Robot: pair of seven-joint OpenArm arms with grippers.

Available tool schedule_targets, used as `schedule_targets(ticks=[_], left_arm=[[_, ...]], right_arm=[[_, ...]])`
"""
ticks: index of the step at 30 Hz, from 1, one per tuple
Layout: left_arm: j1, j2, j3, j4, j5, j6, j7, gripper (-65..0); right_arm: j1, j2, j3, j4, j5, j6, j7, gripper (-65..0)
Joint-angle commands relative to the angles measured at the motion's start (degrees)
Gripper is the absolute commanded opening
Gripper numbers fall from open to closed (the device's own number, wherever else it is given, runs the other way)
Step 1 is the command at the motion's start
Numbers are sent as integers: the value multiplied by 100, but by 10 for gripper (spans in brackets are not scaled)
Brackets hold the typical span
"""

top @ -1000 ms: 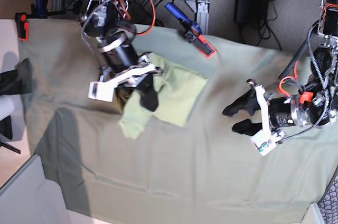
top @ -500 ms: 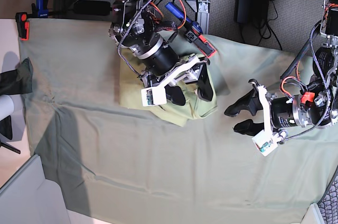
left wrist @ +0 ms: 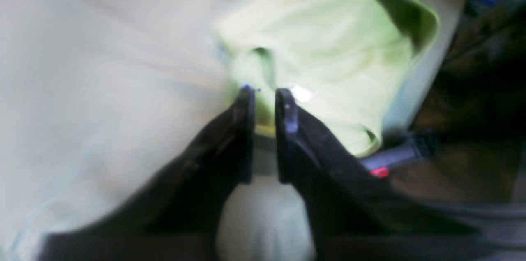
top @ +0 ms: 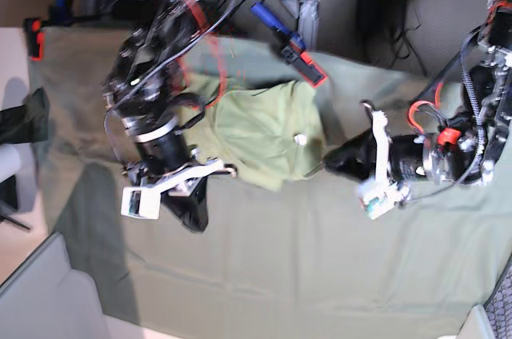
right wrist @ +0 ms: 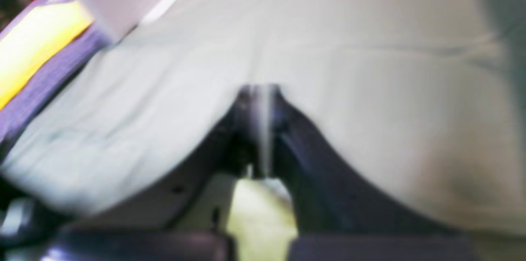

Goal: Fold the T-shirt properly
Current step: 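Press and tuck the folded bundle with both grippers into a square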

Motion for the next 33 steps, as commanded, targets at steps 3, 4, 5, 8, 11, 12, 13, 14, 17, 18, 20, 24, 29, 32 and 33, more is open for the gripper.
schedule_targets(ticks=[3, 4, 5, 8, 11, 12, 13, 14, 17, 18, 20, 24, 29, 32, 33], left_arm=[[-94, 61, 831, 181, 317, -52, -146, -650], [-94, 98, 1128, 181, 514, -52, -168, -650], [-94, 131, 1414, 181, 710, -52, -227, -650], [-94, 240, 2057, 181, 1185, -52, -468, -650], [-94, 446, 2365, 181, 1327, -52, -461, -650], [-94, 514, 2402, 181, 1364, -52, -463, -650], [-94, 588, 2417, 181, 1405, -52, -463, -650], [-94, 654, 2420, 181, 1451, -52, -466, -650], [-94, 754, 2420, 175, 1687, -52, -636, -650], [-94, 754, 2420, 166, 1814, -52, -807, -650], [-109, 748, 2420, 125, 2146, -52, -1202, -650], [-142, 745, 2420, -157, 2472, -52, -1512, -650], [-157, 745, 2420, -699, 2500, -52, -1539, -650], [-229, 745, 2420, -992, 2592, -52, -1561, -650], [-254, 743, 2420, -1086, 2732, -52, -1624, -650]], right_arm=[[385, 345, 468, -240, 66, 190, 173, -650], [479, 468, 568, -446, 66, 190, 190, -650], [566, 586, 636, -695, 68, 190, 223, -650], [804, 933, 671, -1580, 90, 190, 481, -650], [1025, 1187, 671, -2459, 181, 192, 586, -650], [1104, 1248, 671, -2715, 254, 192, 579, -650], [1176, 1281, 671, -2944, 319, 192, 579, -650], [1220, 1303, 671, -3130, 356, 195, 579, -650], [1252, 1322, 553, -3423, 503, 197, 575, -650], [1250, 1322, 481, -3447, 501, 197, 566, -650], [1255, 1325, 262, -3449, 501, 197, 527, -650], [1250, 1322, -304, -3447, 498, 197, 511, -650], [1252, 1322, -791, -3447, 494, 197, 463, -650], [1252, 1322, -857, -3447, 498, 197, 369, -650], [1250, 1322, -855, -3447, 498, 197, 286, -650]])
